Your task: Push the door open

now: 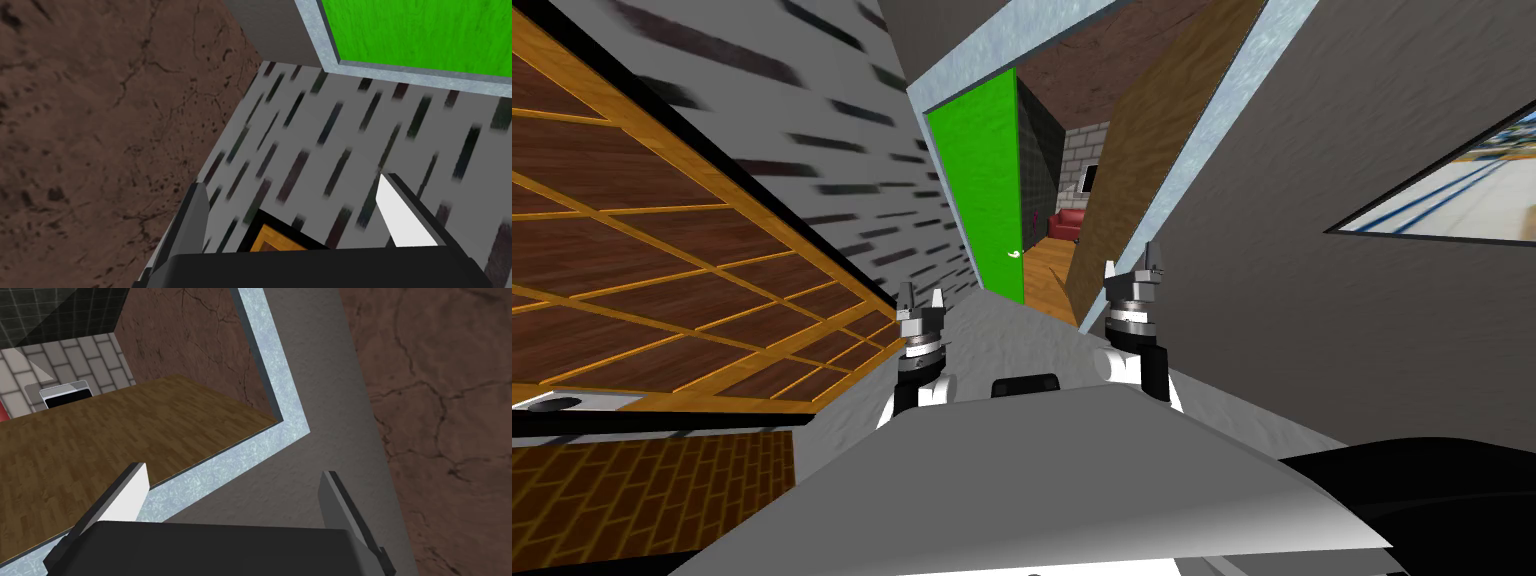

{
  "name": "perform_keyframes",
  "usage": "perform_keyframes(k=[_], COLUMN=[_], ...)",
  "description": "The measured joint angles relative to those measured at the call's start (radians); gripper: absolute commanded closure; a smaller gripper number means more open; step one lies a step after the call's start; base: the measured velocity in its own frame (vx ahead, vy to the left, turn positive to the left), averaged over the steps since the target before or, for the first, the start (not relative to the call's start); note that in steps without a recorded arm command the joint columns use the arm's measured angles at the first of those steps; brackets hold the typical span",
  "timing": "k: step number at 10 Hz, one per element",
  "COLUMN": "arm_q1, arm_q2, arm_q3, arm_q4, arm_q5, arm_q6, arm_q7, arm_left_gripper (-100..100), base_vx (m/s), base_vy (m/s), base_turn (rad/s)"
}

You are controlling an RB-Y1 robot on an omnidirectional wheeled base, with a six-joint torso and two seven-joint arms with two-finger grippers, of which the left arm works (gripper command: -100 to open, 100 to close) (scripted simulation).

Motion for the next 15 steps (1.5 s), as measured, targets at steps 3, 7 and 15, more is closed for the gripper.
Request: perform_keyframes(k=[3, 7, 15], arm_q1=[-0.025, -0.051, -0.117], arm_q2=[0.02, 0.037, 0.063], arm_q3=[0.002, -0.004, -0.009], arm_q4=[0.05, 0.124, 0.268], arm_q5=[0.0, -0.005, -0.011], arm_q6=[-0.004, -0.019, -0.035], arm_q7=[0.002, 0.0, 0.0], arm_left_gripper=[-100, -100, -100], base_vx=[0.118, 0.109, 0.093], base_vy=[0.027, 0.025, 0.024], base_turn=[-0.047, -0.043, -0.037])
